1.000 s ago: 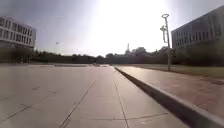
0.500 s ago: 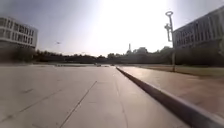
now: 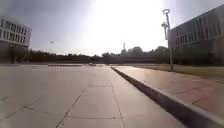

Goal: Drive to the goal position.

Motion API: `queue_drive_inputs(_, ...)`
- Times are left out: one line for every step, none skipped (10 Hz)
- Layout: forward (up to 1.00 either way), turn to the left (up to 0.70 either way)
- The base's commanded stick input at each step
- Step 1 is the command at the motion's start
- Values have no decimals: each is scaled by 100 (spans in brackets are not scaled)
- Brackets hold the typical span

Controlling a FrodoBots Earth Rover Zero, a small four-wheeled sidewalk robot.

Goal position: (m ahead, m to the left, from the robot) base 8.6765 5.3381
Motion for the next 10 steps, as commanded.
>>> queue_drive_inputs(70, 0)
queue_drive_inputs(70, 0)
queue_drive_inputs(70, 0)
queue_drive_inputs(70, 0)
queue_drive_inputs(70, 0)
queue_drive_inputs(70, 0)
queue_drive_inputs(70, 0)
queue_drive_inputs(70, 0)
queue_drive_inputs(70, 0)
queue_drive_inputs(70, 13)
